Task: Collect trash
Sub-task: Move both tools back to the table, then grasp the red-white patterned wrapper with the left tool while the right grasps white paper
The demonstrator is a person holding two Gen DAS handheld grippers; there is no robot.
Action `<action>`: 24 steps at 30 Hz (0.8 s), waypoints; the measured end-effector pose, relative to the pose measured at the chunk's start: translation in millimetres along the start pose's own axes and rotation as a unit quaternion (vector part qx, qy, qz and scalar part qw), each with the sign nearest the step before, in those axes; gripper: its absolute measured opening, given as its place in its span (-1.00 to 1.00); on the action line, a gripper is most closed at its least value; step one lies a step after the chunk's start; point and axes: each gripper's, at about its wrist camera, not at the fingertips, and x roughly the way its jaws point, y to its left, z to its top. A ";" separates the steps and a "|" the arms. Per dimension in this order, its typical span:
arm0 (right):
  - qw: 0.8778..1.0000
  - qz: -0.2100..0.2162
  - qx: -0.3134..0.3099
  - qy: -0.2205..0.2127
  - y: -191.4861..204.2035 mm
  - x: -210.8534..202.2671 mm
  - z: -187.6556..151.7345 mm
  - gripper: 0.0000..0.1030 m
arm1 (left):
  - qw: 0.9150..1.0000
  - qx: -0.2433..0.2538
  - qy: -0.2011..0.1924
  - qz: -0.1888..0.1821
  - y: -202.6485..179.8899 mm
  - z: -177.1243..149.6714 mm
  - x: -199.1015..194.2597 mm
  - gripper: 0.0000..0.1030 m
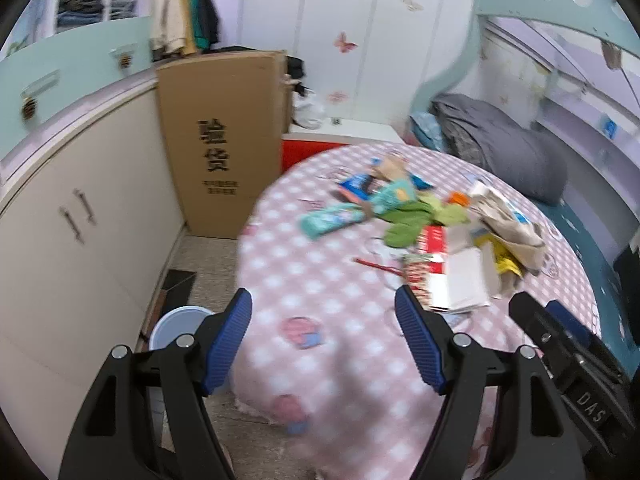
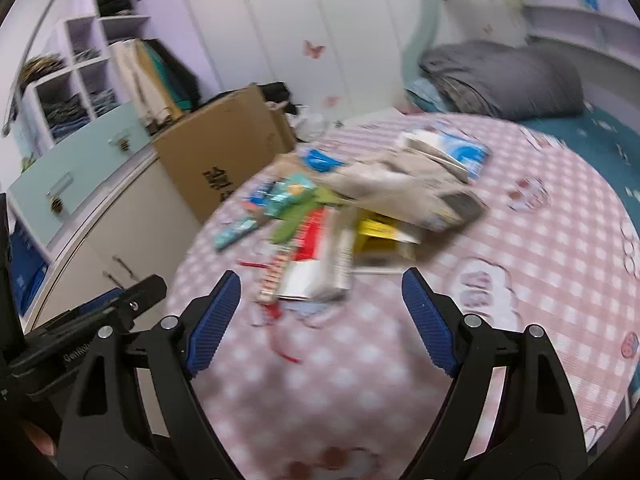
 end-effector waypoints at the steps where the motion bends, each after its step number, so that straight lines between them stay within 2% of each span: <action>1: 1.000 -0.002 0.009 0.003 -8.7 1.5 -1.3 0.59 | 1.000 0.007 0.003 -0.006 -7.8 -0.1 4.5 0.41; 9: 0.998 0.019 0.049 0.024 -34.7 13.6 -7.4 0.58 | 0.998 0.037 0.032 -0.031 -42.7 0.7 40.1 0.39; 11: 0.997 0.036 0.062 0.031 -36.0 17.9 -7.6 0.58 | 0.998 0.043 0.037 -0.035 -47.0 1.3 48.3 0.31; 14: 0.995 0.054 0.072 0.042 -35.9 24.9 -6.2 0.58 | 0.997 0.042 0.053 -0.042 -47.7 1.4 62.9 0.05; 15: 0.994 0.060 0.074 0.046 -34.9 27.5 -5.4 0.58 | 0.996 0.041 0.061 -0.050 -47.0 0.8 68.7 -0.19; 17: 0.993 0.073 0.078 0.053 -32.5 33.4 -3.9 0.58 | 0.995 0.038 0.063 -0.068 -45.8 -0.4 72.8 -0.48; 18: 0.992 0.076 0.078 0.057 -30.6 36.2 -3.6 0.58 | 0.994 0.039 0.061 -0.077 -45.6 -0.8 73.0 -0.75; 19: 0.992 0.082 0.077 0.061 -28.1 39.6 -3.1 0.58 | 0.995 0.041 0.056 -0.078 -45.3 -1.2 71.4 -0.85; 21: 0.991 0.088 0.074 0.065 -23.2 43.9 -1.4 0.58 | 0.995 0.039 0.046 -0.079 -42.6 -1.5 67.3 -1.00; 24: 0.990 0.096 0.074 0.073 -15.6 51.7 1.6 0.49 | 0.996 0.026 0.032 -0.076 -33.0 0.7 61.1 -1.00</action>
